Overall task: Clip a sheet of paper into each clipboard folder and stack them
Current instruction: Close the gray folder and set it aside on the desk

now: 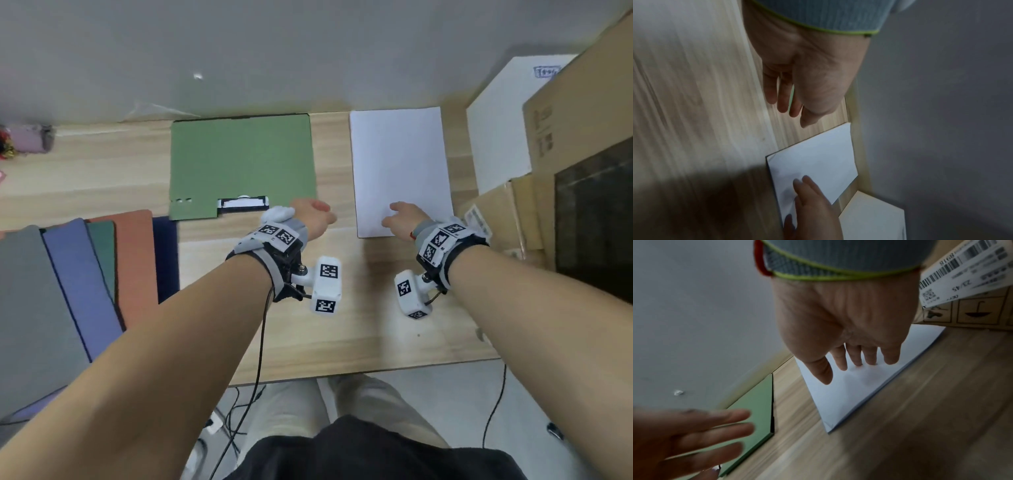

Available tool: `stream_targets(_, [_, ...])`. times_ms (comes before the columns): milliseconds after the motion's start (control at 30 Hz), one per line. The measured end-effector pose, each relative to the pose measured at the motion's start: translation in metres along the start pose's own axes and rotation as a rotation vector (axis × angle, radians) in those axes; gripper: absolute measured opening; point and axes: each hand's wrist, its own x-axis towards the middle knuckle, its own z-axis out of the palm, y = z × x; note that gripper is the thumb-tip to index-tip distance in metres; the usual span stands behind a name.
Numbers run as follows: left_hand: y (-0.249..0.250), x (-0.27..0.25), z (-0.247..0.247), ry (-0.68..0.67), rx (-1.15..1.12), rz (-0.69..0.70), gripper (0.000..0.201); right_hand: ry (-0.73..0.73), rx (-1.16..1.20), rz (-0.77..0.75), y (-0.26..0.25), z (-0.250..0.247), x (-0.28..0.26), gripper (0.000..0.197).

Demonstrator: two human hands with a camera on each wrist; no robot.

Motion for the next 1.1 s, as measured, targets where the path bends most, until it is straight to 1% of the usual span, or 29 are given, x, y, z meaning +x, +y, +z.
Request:
stream_targets(100, [0.006, 0.015, 0.025, -0.058, 0.067, -0.005, 0.049, 0.006, -0.015, 0.007, 0.007, 0.002, 0.011, 0.062])
stream_targets(167, [0.011, 0.025, 0.040, -0.075, 0.111, -0.012, 0.060, 0.031, -0.035, -0.003, 0.009, 0.000, 0.016, 0.060])
stream_targets(233, [0.016, 0.032, 0.051, -0.092, 0.128, -0.026, 0.065, 0.033, -0.049, -0.019, 0.010, 0.000, 0.017, 0.061])
stream_targets(300, [0.025, 0.038, 0.063, -0.109, 0.128, -0.036, 0.064, 0.030, -0.056, -0.018, 0.013, -0.001, 0.019, 0.061])
stream_targets(400, [0.028, 0.044, 0.072, -0.080, 0.103, -0.035, 0.065, 0.032, -0.064, -0.023, 0.017, 0.001, 0.019, 0.061])
stream_targets(467, [0.026, 0.051, 0.072, -0.057, 0.097, -0.015, 0.056, 0.041, -0.064, -0.030, 0.019, -0.001, 0.021, 0.061])
stream_targets(567, [0.022, 0.055, 0.070, 0.010, 0.124, -0.010, 0.033, 0.036, -0.052, -0.035, 0.021, -0.003, 0.021, 0.061])
stream_targets(633, [0.023, 0.055, 0.067, 0.038, 0.166, -0.004, 0.035, 0.037, -0.050, -0.042, 0.021, -0.004, 0.021, 0.062])
stream_targets(800, [0.032, 0.053, 0.068, 0.040, 0.229, 0.022, 0.032, 0.029, -0.030, -0.053, 0.021, -0.006, 0.020, 0.062])
stream_targets(900, [0.034, 0.050, 0.070, 0.069, 0.313, 0.033, 0.032, 0.023, -0.002, -0.066, 0.022, -0.006, 0.020, 0.061])
stream_targets(1033, [0.036, 0.044, 0.068, 0.070, 0.431, 0.095, 0.033, 0.016, 0.022, -0.069, 0.024, -0.006, 0.020, 0.061])
stream_targets(1100, [0.035, 0.046, 0.071, 0.069, 0.441, 0.139, 0.032, 0.018, 0.019, -0.069, 0.025, -0.007, 0.020, 0.061])
